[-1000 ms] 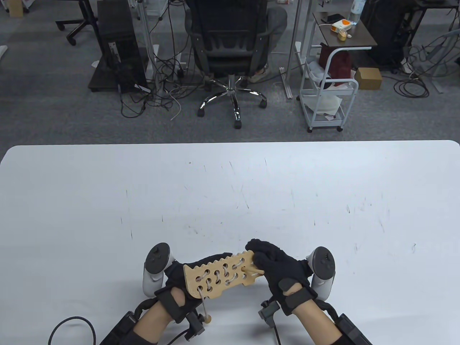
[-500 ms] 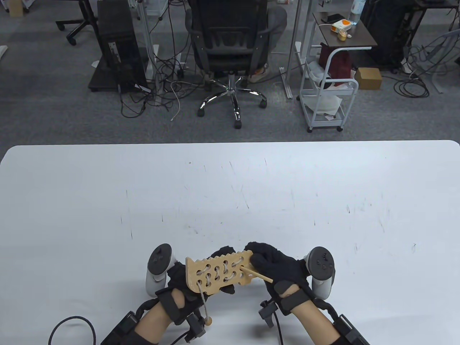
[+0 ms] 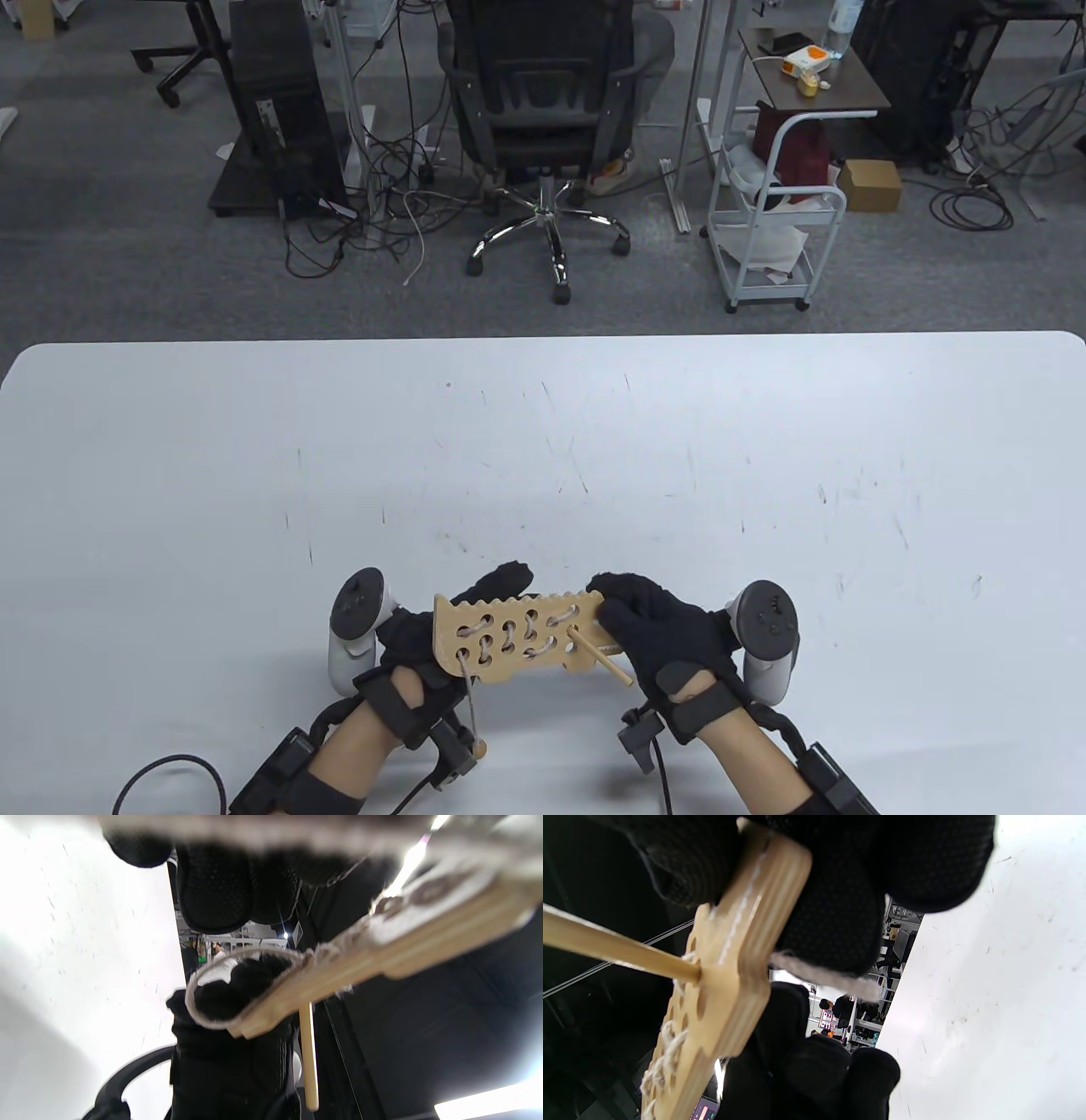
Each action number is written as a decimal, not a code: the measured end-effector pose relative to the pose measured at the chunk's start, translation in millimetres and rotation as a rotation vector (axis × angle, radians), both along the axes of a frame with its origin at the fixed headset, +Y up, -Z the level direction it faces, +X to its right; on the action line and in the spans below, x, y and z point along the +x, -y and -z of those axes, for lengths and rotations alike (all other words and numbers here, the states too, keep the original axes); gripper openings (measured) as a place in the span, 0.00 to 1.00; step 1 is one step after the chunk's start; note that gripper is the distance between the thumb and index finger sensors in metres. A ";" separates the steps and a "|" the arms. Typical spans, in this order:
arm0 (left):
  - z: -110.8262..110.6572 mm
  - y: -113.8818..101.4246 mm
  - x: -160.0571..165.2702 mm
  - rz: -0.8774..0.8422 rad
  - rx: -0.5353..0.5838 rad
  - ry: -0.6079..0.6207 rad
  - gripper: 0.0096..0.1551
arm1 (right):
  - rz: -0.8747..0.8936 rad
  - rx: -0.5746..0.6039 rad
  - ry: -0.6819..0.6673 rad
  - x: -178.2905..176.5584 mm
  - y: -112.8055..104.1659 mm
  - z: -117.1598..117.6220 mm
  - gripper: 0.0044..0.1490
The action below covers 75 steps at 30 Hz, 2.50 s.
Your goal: Thread rope through all holes on crocodile lacing toy
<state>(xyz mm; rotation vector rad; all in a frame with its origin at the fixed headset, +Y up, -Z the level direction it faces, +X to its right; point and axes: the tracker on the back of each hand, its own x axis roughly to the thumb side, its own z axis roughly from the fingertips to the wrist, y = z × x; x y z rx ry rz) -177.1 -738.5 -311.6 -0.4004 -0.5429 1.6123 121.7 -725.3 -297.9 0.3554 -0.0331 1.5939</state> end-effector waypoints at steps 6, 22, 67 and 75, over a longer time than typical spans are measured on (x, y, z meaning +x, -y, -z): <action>10.0 1.8 -21.0 0.009 -0.002 -0.120 0.34 | -0.006 -0.002 0.061 8.3 -0.1 2.8 0.28; 7.4 -27.9 -59.4 0.059 0.180 -0.370 0.33 | -0.149 -0.012 0.213 23.5 0.8 6.7 0.27; -47.3 -48.6 37.1 0.976 0.914 -0.203 0.29 | -0.298 -0.057 0.140 -12.5 10.0 -8.6 0.28; -45.5 -47.4 35.7 0.931 0.914 -0.215 0.24 | -0.312 -0.061 0.100 -16.9 11.0 -8.5 0.28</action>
